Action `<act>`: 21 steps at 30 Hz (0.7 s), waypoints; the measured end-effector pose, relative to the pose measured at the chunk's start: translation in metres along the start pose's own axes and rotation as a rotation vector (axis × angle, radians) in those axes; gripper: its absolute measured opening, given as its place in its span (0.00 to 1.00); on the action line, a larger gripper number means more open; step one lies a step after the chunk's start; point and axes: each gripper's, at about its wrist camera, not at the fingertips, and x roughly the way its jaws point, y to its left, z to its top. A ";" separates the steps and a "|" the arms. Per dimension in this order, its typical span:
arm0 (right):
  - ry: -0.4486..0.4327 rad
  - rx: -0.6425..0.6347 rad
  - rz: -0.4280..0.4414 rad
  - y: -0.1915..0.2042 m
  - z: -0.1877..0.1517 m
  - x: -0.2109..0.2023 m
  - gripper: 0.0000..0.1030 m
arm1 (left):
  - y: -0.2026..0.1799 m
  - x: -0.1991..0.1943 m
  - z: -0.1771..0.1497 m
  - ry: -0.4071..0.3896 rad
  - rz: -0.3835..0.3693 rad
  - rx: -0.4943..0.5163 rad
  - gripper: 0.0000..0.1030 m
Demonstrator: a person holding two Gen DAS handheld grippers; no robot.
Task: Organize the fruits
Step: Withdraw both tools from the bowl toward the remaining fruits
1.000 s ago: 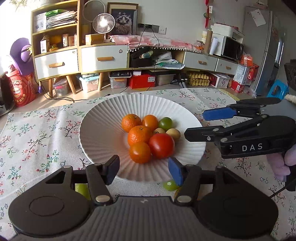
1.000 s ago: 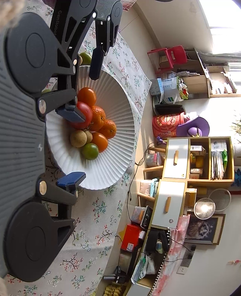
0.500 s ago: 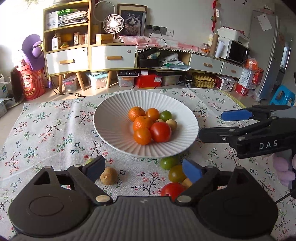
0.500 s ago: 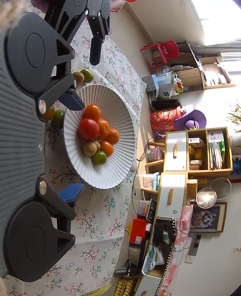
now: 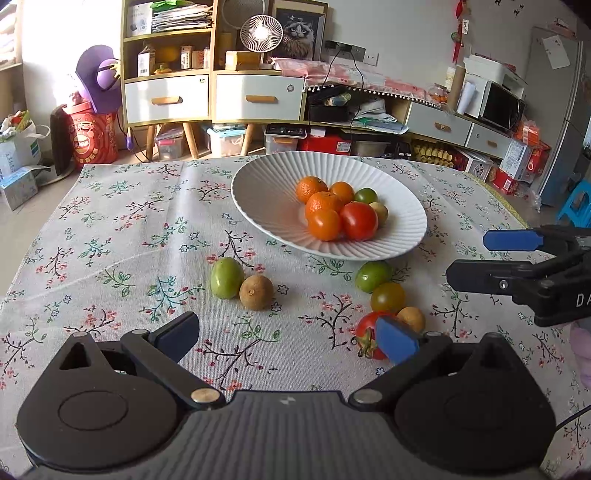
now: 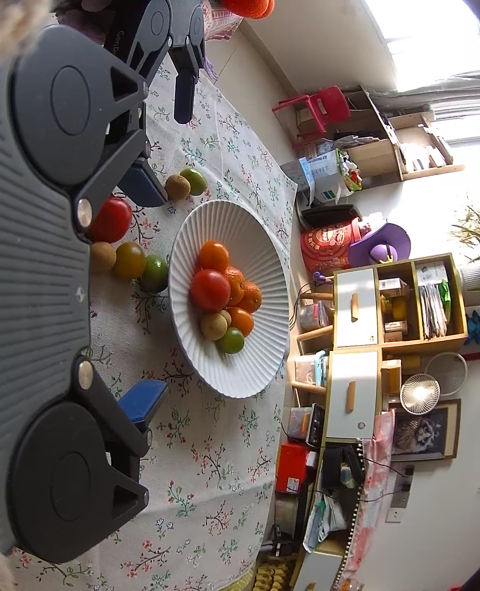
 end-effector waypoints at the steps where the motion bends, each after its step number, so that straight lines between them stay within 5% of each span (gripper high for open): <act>1: 0.002 0.000 0.003 0.000 -0.001 0.001 0.97 | 0.001 0.000 -0.002 0.001 0.000 -0.002 0.93; 21: 0.104 -0.097 0.037 0.020 -0.044 0.014 0.96 | 0.017 0.018 -0.029 0.013 0.096 0.011 0.93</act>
